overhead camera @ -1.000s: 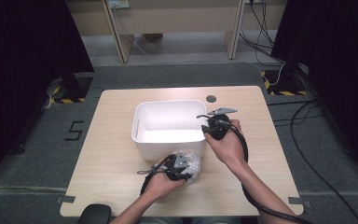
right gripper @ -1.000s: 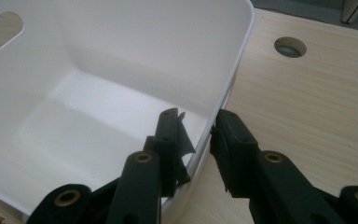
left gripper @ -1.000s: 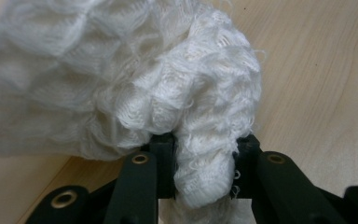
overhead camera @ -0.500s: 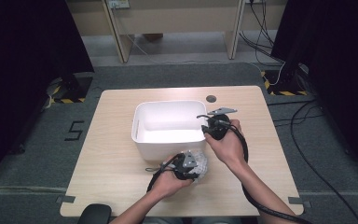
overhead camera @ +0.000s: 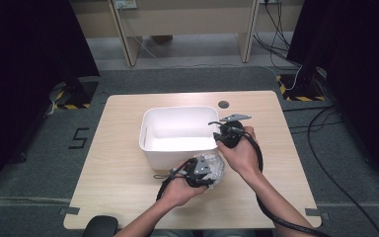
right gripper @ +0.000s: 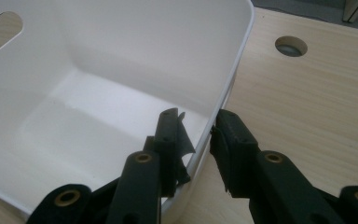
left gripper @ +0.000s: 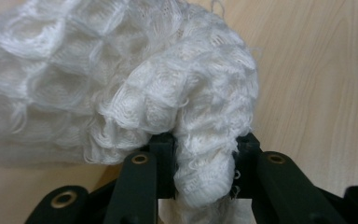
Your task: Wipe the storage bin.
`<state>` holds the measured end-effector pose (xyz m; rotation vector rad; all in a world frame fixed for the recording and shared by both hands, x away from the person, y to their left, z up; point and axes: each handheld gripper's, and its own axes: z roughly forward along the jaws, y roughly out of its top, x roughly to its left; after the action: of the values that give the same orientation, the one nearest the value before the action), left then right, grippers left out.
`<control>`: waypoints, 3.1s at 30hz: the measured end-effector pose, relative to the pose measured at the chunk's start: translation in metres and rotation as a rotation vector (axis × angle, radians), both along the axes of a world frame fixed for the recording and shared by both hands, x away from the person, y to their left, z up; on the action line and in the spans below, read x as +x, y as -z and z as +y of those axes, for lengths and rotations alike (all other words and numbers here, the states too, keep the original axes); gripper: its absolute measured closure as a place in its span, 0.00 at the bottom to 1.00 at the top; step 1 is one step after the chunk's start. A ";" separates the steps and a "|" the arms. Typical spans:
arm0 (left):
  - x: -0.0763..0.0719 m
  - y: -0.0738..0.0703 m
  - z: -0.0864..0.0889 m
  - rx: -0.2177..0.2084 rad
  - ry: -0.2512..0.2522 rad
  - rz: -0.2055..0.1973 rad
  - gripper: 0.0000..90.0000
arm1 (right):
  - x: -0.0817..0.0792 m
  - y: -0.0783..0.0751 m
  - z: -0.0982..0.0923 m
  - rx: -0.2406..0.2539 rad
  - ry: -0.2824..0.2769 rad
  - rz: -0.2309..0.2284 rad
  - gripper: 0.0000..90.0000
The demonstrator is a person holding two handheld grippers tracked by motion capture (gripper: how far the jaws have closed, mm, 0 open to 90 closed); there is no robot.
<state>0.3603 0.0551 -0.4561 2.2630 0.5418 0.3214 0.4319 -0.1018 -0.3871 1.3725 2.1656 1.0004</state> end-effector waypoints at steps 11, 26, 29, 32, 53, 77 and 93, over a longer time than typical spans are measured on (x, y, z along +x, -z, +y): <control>-0.006 -0.026 0.004 -0.026 0.002 -0.067 0.77 | 0.000 0.000 0.000 0.000 0.000 0.000 0.79; -0.032 -0.036 0.061 -0.030 -0.067 -0.111 0.76 | 0.001 0.001 -0.001 0.007 -0.007 0.001 0.74; -0.039 -0.036 0.084 -0.028 -0.110 -0.114 0.76 | 0.001 0.000 -0.002 0.008 -0.004 -0.001 0.73; -0.046 -0.035 0.109 -0.038 -0.162 -0.110 0.76 | 0.001 -0.002 -0.003 0.013 0.003 -0.002 0.72; -0.063 -0.037 0.227 -0.050 -0.485 -0.131 0.76 | 0.000 -0.002 -0.002 0.021 0.003 0.038 0.78; 0.002 -0.027 0.236 -0.035 -0.546 -0.117 0.76 | 0.005 -0.011 -0.026 0.048 -0.072 0.074 0.81; 0.028 -0.017 0.228 0.020 -0.482 -0.125 0.77 | -0.042 -0.006 -0.061 0.032 -0.102 0.204 1.00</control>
<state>0.3884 0.2831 -0.4395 2.0911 1.0193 0.7043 0.3901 -0.1632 -0.3807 1.4478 2.3996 0.9721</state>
